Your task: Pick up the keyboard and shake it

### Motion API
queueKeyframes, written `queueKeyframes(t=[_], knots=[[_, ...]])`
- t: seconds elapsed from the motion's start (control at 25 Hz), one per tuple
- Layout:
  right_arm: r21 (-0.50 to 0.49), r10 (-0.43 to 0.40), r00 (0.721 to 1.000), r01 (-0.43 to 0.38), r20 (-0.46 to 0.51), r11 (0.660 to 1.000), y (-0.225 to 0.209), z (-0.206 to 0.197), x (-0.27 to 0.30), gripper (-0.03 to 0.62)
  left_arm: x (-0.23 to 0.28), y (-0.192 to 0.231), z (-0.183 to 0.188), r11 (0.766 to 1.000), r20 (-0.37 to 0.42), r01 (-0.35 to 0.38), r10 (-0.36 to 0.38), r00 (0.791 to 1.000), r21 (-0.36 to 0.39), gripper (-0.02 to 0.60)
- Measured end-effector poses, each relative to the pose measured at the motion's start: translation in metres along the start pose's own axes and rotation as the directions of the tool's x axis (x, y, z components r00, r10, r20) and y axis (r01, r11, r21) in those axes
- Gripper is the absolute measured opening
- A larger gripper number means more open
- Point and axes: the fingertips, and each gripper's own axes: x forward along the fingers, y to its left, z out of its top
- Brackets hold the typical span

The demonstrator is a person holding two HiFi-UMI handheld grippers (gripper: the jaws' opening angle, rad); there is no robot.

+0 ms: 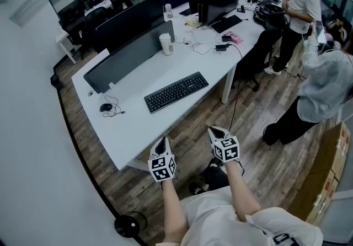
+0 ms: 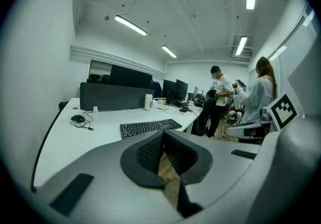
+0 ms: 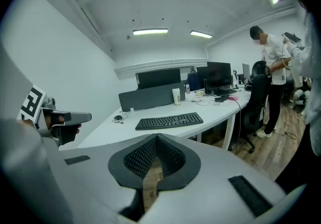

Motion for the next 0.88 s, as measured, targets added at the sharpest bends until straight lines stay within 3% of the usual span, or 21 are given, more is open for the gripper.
queueKeyframes(t=[0.36,0.52,0.88], knots=[[-0.009,-0.007,1.000,0.007,-0.001,1.000,-0.004,0.002,0.011,0.040,0.003,0.014,-0.001,1.000,-0.004,-0.017,0.017,1.000,-0.009,0.015],[0.033,0.007,1.000,-0.008,0.012,0.999,-0.006,0.007,0.026,0.040,0.012,0.021,0.002,1.000,-0.007,-0.027,0.027,1.000,-0.013,0.015],[0.152,0.127,0.989,-0.136,0.073,0.979,-0.007,0.035,0.067,0.040,0.040,0.045,0.010,0.998,-0.025,-0.061,0.060,0.998,-0.014,0.015]])
